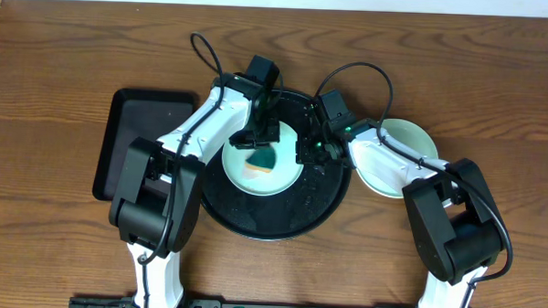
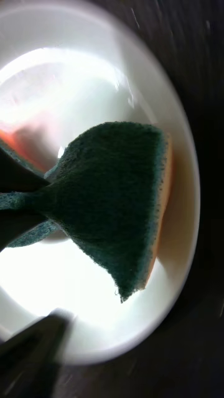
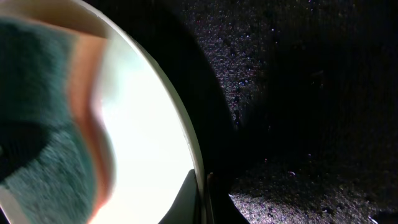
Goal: Clean dirty plates on tray and stack at the side
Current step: 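Scrub the last green plate with the sponge in the left gripper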
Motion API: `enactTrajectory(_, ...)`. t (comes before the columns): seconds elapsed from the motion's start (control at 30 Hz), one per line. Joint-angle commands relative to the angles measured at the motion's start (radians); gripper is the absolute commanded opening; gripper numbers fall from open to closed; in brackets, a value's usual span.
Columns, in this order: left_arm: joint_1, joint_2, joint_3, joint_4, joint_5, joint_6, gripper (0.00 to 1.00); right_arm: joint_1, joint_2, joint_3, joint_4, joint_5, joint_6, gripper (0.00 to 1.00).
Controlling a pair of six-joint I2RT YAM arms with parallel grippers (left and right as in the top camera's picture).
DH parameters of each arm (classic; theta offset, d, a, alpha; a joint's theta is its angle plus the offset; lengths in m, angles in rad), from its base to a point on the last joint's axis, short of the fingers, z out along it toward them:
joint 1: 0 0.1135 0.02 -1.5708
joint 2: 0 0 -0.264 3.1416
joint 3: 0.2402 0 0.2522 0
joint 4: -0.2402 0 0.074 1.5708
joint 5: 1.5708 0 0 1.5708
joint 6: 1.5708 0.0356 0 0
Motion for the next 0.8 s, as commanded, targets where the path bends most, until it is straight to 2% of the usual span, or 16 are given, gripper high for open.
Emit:
enactTrajectory(0.0, -0.005, 0.007, 0.0, 0.007, 0.181, 0.201, 0.07, -0.003, 0.017, 0.003, -0.013, 0.062, 0.0, 0.01)
enactTrajectory(0.13, -0.004, 0.007, 0.0, -0.004, 0.181, 0.243, 0.07, -0.003, 0.017, 0.003, -0.013, 0.062, 0.0, 0.01)
enactTrajectory(0.33, -0.004, 0.007, 0.0, -0.007, 0.163, 0.229, 0.08, -0.003, 0.017, 0.003, -0.013, 0.062, 0.0, 0.01)
enactTrajectory(0.4, -0.004, 0.007, 0.0, -0.018, 0.079, 0.158, 0.07, -0.003, 0.017, 0.003, -0.013, 0.063, 0.0, 0.01)
enactTrajectory(0.57, -0.004, 0.007, 0.0, -0.126, -0.278, -0.193, 0.08, -0.003, 0.017, 0.003, -0.013, 0.063, 0.0, 0.01)
enactTrajectory(0.63, -0.004, 0.007, 0.0, -0.155, -0.35, -0.245, 0.07, -0.003, 0.017, 0.003, -0.012, 0.063, 0.0, 0.01)
enactTrajectory(0.77, -0.004, 0.007, 0.0, -0.153, -0.405, -0.245, 0.07, -0.003, 0.017, 0.003, -0.011, 0.063, 0.0, 0.01)
